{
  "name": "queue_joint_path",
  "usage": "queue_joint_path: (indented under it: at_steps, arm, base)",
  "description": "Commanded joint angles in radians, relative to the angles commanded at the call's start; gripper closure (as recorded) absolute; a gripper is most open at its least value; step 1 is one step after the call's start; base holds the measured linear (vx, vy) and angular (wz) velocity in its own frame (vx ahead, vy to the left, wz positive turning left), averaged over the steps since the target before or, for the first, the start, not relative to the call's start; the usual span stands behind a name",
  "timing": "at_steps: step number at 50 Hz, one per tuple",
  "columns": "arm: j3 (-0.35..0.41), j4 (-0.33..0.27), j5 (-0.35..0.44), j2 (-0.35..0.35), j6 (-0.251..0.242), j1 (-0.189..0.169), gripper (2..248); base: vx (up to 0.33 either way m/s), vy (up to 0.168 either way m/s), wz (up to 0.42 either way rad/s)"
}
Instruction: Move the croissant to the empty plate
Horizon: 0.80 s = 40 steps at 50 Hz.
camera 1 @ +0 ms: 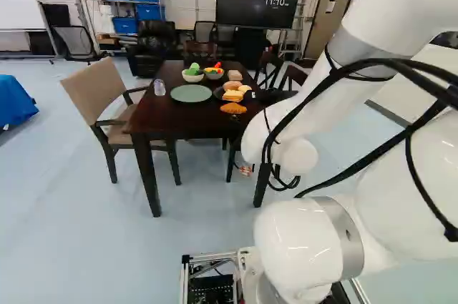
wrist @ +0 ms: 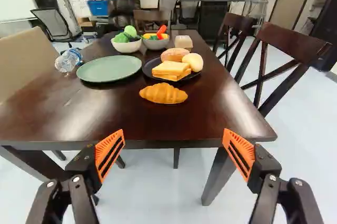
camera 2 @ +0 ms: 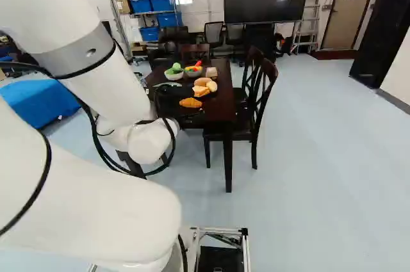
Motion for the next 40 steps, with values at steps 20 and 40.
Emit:
queue_joint_path:
  at_steps: [20, 40]
  arm:
    - [0.000, 0.000, 0.000, 0.000, 0.000, 0.000, 3]
    - [0.000, 0.000, 0.000, 0.000, 0.000, 0.000, 3]
  base:
    - [0.050, 0.000, -0.005]
    - [0.000, 0.000, 0.000]
